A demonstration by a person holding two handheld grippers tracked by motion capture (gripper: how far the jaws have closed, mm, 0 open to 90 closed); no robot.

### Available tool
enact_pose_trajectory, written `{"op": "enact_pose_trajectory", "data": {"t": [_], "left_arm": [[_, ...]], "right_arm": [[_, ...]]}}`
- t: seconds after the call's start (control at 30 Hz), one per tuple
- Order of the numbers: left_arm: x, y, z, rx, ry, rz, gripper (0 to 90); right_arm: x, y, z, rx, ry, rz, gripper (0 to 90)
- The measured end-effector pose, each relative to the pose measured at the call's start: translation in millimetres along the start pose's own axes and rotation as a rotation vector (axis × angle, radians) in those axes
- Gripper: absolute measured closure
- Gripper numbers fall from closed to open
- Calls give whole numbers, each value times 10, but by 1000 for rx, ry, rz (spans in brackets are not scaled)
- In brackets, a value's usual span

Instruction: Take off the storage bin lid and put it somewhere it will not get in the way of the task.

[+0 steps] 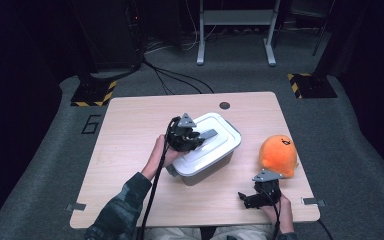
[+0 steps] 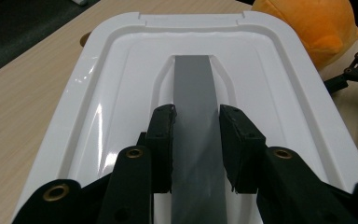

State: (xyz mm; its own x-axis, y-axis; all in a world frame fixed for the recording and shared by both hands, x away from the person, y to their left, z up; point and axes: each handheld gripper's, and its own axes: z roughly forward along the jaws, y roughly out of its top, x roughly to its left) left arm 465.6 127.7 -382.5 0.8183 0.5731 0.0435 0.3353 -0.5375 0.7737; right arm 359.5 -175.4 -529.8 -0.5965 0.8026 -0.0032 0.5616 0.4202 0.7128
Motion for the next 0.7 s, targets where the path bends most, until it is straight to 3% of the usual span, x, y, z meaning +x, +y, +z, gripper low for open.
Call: {"op": "enact_pose_trajectory", "data": {"t": [0.7], "left_arm": [[78,31,-195,-25,35,-6,659]], "right_arm": [[0,0,2,-2,-2,1,2]]}}
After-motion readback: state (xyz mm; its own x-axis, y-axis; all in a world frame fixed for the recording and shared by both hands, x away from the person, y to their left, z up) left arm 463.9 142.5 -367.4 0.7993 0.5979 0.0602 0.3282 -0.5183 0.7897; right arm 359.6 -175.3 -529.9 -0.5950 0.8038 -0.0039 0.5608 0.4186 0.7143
